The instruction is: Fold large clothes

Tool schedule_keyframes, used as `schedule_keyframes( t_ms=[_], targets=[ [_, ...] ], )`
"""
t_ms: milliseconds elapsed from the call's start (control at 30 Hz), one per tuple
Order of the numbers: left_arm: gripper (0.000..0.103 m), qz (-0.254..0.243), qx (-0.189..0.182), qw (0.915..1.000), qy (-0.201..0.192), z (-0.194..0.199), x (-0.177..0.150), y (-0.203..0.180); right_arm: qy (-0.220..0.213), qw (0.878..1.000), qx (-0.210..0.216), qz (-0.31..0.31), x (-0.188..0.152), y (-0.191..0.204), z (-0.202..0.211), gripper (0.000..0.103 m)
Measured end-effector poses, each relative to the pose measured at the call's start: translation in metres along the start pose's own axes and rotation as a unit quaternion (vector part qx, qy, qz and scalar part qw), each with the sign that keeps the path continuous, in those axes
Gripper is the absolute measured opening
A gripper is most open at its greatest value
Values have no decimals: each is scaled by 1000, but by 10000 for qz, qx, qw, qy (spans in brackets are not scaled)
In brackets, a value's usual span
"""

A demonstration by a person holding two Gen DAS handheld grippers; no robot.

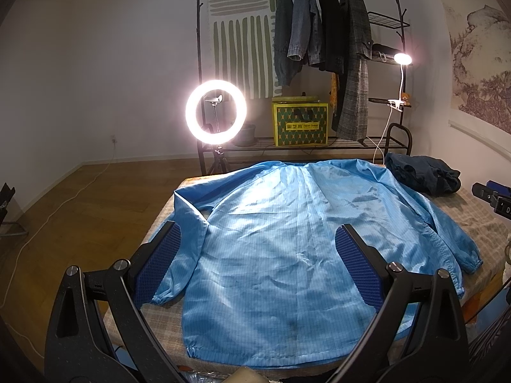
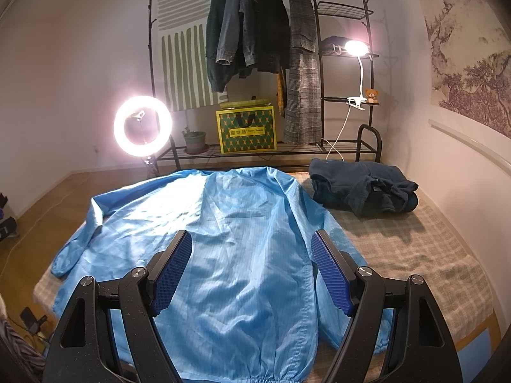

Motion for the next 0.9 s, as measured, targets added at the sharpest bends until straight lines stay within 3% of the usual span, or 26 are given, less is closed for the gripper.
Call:
schedule_keyframes(
  t_ms=[300, 567, 700, 800, 900],
  targets=[
    [99, 69, 146, 9998, 111, -5, 2, 11, -13, 10000, 54, -56, 5, 11, -1, 77],
    [99, 359, 179, 9959, 811, -70, -7, 74, -232, 9993, 219, -183, 4, 13, -7, 77],
    [99, 394, 362, 9925, 1099, -103, -15, 112, -300, 9988, 311, -216, 1, 12, -13, 77],
    [99, 789, 341, 9855, 1465, -133, -26, 147, -227, 9988, 348, -254, -2, 14, -21, 77],
    [99, 1414, 331, 9712, 1888, -163, -43, 186, -54, 9982, 504, -332, -4, 19, -32, 77]
  ],
)
Point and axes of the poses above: each gripper's, at about its wrist camera, not at the fingertips, and z roughly against the way its jaws point, y to its left, x to its top, the point moved 3 cm from there along -z, roughly the way its jaws point, and after that the axes turned 7 degrees about x, right-handed, at the moved point
